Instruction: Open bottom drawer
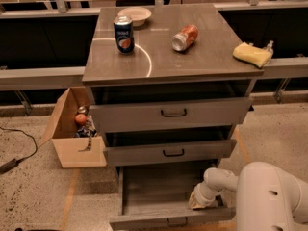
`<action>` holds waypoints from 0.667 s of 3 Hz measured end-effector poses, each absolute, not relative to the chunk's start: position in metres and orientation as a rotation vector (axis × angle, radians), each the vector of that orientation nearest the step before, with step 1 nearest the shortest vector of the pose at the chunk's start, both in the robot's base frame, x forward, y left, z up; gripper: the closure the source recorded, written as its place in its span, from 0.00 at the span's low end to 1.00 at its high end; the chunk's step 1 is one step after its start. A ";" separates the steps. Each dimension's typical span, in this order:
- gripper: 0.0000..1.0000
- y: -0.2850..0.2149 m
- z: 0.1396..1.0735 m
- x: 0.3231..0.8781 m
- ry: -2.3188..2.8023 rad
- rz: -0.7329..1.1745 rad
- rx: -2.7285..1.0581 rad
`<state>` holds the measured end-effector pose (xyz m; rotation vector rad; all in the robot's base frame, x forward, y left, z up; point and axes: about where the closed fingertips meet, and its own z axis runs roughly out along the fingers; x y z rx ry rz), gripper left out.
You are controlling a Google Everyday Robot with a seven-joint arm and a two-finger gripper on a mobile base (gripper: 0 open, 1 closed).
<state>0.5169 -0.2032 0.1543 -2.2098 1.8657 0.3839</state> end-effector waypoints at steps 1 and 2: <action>1.00 -0.203 0.157 0.466 1.932 0.501 -2.245; 1.00 -0.202 0.161 0.429 1.986 0.565 -2.260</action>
Offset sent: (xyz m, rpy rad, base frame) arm -0.1272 0.0024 0.0155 -0.0656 0.2497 -0.0229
